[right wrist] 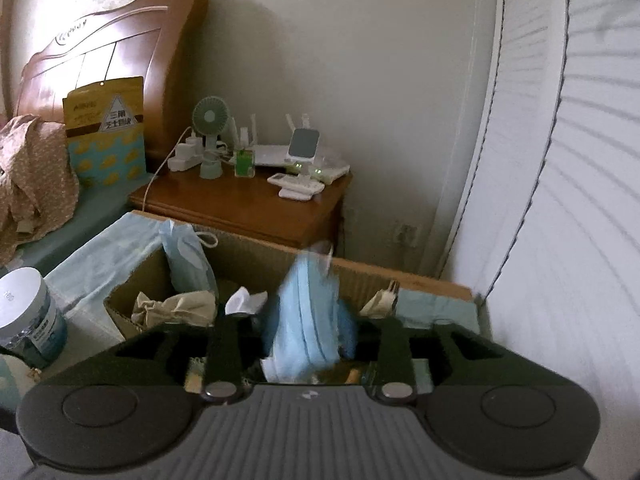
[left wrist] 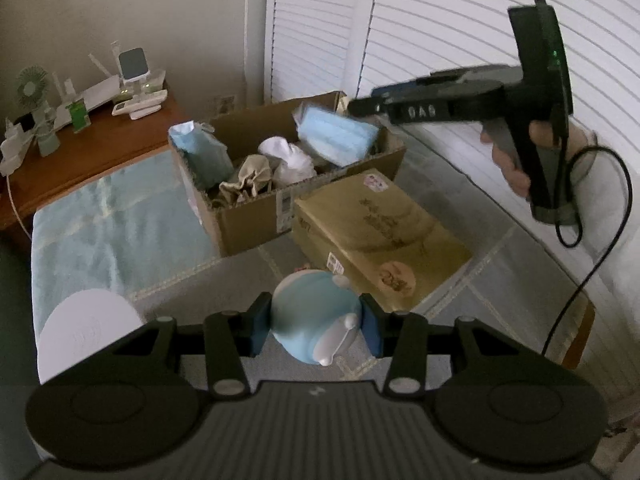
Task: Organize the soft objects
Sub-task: 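Lift the blue mask with the right tool and drop it into the box, then carry the light blue toy with the left tool and release it into the box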
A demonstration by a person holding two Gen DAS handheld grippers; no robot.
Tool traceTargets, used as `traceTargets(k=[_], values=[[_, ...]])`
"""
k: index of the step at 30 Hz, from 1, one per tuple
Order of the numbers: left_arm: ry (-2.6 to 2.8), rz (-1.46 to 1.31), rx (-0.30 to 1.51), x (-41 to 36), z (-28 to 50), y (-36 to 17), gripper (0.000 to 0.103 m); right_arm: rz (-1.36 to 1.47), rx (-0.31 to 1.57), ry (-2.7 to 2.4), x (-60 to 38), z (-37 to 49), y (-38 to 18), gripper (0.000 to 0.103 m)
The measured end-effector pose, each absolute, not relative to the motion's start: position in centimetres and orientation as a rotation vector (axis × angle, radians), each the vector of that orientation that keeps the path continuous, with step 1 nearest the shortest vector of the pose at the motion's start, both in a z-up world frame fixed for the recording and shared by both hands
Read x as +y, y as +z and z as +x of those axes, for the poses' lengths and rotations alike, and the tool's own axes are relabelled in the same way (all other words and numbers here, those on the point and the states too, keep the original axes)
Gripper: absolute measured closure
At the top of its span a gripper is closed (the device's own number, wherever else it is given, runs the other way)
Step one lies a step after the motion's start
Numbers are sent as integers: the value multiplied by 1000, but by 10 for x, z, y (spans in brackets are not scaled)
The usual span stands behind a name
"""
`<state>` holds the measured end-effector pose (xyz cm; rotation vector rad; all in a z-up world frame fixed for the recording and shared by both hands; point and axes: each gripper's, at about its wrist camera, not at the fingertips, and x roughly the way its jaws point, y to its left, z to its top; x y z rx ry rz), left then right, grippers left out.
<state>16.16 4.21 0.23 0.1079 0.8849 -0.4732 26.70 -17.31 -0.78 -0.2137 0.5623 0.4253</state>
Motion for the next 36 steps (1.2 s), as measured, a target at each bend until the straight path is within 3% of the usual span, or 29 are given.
traceTargets(k=[4, 6, 8, 23, 28, 31, 36], values=[[-485, 118, 877, 36, 171, 4, 58, -200, 570, 389, -180, 253, -15, 31], [-491, 126, 867, 33, 177, 7, 58, -190, 562, 375, -183, 240, -14, 11], [-496, 133, 853, 29, 184, 11, 58, -173, 543, 366, -187, 224, -11, 1], [-415, 130, 743, -11, 295, 32, 56, -109, 533, 323, -206, 164, -3, 0], [-344, 117, 699, -13, 312, 23, 16, -105, 535, 307, -209, 161, -3, 0], [-323, 81, 679, -5, 304, 25, 8, -101, 536, 302, -210, 158, -2, 0], [-283, 109, 620, 9, 266, 33, 2, -86, 544, 291, -210, 151, 4, 0]])
